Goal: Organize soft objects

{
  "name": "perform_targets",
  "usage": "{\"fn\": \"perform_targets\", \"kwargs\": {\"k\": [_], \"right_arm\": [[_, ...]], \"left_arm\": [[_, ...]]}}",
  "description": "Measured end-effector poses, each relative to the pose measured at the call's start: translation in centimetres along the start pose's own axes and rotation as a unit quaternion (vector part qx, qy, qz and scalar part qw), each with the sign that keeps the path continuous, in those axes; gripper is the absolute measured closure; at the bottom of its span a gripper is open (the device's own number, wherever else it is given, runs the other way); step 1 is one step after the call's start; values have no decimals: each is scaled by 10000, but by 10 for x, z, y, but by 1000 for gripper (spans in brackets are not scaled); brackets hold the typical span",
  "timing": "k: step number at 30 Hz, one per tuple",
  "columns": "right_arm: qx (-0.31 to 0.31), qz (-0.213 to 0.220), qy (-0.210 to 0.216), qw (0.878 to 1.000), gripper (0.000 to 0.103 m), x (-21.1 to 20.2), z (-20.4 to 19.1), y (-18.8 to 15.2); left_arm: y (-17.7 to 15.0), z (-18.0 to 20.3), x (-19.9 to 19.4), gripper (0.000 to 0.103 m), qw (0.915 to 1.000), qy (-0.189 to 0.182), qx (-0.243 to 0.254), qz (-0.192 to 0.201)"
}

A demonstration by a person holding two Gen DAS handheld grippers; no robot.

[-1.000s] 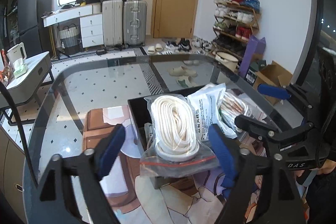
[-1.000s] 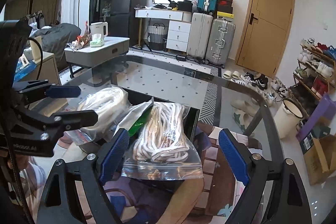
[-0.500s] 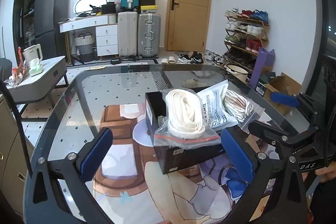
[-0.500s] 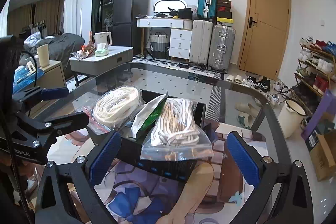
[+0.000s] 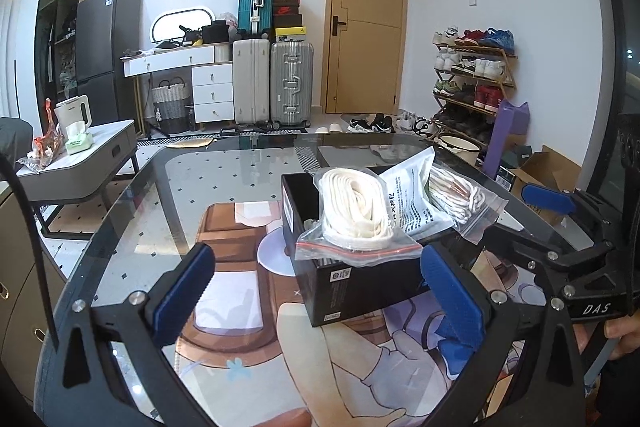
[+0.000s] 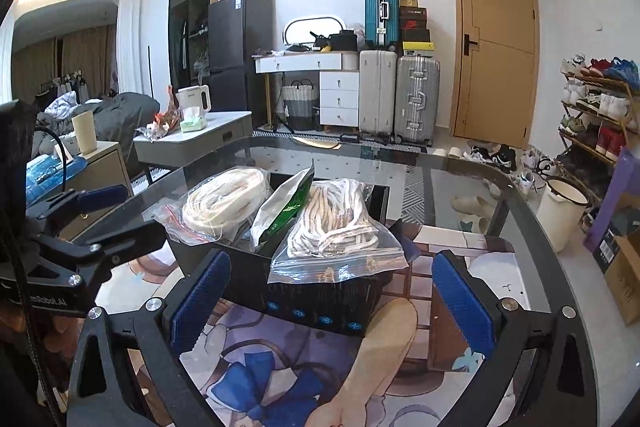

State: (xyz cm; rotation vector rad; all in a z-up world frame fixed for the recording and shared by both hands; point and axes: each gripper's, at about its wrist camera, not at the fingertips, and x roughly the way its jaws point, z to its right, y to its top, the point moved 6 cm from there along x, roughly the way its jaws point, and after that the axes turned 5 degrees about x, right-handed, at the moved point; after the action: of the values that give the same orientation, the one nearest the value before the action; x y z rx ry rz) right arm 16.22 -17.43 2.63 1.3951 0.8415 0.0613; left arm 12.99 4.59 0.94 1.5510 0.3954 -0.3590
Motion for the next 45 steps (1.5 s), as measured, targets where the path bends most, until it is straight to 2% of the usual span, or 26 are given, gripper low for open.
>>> {"fn": "perform_targets", "kwargs": {"k": [20, 45], "right_arm": [[55, 226, -109, 9997, 1, -8, 2, -1], [49, 223, -104, 9997, 1, -8, 1, -2]], "left_arm": [[-3, -1, 1, 0, 9999, 15, -113, -62], [-4, -3, 1, 0, 9999, -11, -148, -39]]}}
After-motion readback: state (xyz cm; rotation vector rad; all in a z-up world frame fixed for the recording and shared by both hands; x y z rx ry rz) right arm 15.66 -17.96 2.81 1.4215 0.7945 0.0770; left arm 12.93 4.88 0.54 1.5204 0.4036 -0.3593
